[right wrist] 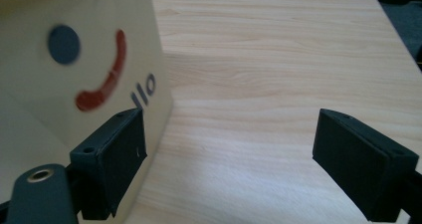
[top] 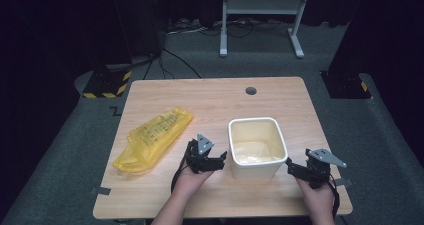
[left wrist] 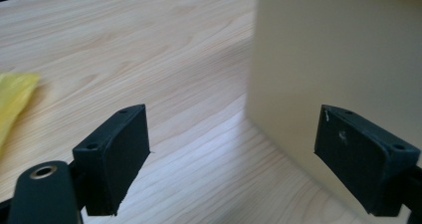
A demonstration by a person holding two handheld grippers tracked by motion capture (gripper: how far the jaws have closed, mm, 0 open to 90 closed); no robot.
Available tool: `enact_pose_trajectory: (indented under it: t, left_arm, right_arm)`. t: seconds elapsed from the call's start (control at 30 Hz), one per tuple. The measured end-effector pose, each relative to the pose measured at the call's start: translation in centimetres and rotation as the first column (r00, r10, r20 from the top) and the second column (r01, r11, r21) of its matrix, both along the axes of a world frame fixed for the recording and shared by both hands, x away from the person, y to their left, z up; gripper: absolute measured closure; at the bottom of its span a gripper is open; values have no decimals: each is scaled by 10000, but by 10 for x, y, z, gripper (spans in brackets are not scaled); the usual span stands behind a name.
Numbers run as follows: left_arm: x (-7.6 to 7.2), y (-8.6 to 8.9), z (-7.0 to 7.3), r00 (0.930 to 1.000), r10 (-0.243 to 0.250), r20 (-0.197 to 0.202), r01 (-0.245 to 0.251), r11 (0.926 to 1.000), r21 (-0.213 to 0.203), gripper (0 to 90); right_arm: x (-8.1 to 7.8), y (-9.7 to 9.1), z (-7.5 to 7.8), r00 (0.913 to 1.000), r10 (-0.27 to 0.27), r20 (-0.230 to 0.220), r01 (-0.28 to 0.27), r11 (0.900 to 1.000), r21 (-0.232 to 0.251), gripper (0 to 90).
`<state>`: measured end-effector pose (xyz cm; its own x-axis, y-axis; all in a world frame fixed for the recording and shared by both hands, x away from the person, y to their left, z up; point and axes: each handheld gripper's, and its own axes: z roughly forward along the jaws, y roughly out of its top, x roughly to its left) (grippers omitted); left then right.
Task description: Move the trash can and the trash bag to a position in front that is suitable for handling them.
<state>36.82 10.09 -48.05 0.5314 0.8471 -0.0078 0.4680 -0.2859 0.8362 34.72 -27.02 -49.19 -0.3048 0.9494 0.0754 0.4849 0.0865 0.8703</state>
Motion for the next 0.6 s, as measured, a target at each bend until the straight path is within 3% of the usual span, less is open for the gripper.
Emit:
enact_pose_trajectory:
  t: [0.07,0.17,0.27,0.3,0.33,0.4,0.43,0.5,0.6]
  left_arm:
    - [-1,8,-1,9999,97,-58,-97,9999,41,140]
    - [-9,44,-6,9974,722,43,-722,9974,57,146]
    - [-13,72,-12,9894,1447,-125,-1445,9894,161,146]
    - [-13,72,-12,9894,1447,-125,-1445,9894,161,146]
    - [-14,81,-13,9841,1775,-81,-1771,9833,409,146]
    - [-15,99,-17,9677,2521,88,-2518,9635,909,146]
    - [-13,112,-19,9493,3142,45,-3129,9439,1053,147]
    - [-9,125,-22,9217,3879,4,-3857,9164,1070,203]
    - [-2,135,-25,8957,4439,-254,-4395,8927,996,285]
  right_arm:
    - [-2,-3,-2,10000,-77,-36,77,9999,77,130]
    - [-8,-10,-9,9997,-86,-228,89,9999,117,133]
    - [-9,-12,-13,9986,56,-528,-60,10000,-79,136]
    - [-9,-12,-13,9986,56,-528,-60,10000,-79,136]
    - [-10,-13,-15,9981,116,-611,-126,9998,-157,136]
    - [-10,-14,-16,9980,126,-625,-138,9997,-181,137]
    - [-10,-14,-18,9972,134,-732,-144,9998,-136,140]
    - [-9,-14,-21,9964,163,-833,-180,9996,-197,142]
    - [-9,-14,-23,9955,176,-931,-195,9996,-193,144]
